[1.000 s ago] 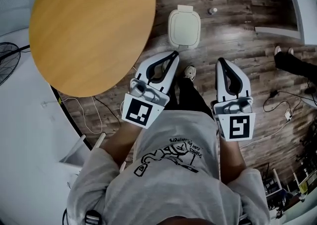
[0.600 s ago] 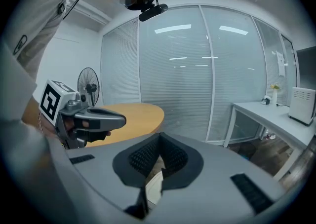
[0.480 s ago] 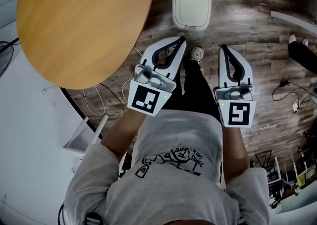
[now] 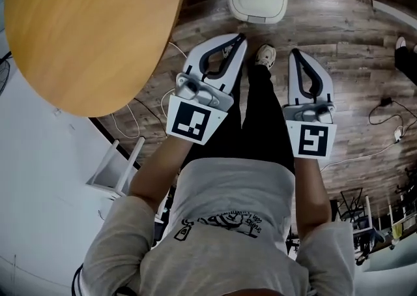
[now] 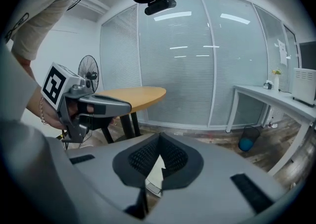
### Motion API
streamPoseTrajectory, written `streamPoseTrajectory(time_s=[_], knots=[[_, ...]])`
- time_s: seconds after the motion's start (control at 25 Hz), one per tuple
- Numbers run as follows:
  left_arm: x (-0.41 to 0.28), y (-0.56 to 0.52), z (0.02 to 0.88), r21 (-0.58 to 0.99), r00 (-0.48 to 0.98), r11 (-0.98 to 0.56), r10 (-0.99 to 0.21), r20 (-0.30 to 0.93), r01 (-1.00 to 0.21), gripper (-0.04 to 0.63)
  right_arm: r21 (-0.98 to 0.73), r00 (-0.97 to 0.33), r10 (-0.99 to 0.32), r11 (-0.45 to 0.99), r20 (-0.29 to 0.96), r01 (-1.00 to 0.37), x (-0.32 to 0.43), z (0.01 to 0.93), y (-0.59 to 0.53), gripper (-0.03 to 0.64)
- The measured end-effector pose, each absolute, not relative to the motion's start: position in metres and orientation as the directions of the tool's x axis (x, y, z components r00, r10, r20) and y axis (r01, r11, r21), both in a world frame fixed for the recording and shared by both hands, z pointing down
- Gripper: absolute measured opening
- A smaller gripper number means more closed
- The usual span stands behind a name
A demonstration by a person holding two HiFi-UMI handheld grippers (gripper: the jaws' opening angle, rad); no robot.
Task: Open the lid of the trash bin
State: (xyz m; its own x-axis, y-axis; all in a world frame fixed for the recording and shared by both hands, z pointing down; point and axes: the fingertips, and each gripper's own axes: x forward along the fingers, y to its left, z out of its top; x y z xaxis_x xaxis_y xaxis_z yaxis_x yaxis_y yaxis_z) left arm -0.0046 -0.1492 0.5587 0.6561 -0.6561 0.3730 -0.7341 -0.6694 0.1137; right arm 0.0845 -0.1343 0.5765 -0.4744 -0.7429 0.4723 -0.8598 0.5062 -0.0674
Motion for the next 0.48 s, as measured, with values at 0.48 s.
streamPoseTrajectory(time_s=[0.48], knots=[[-0.006, -0.134, 0.643, 0.118, 0.666, -0.684, -0.632, 0.397, -0.720, 0.018, -0.032, -0.485, -0.696, 0.554, 0.530, -0.832, 0.061, 0.669, -0.123, 0.006]])
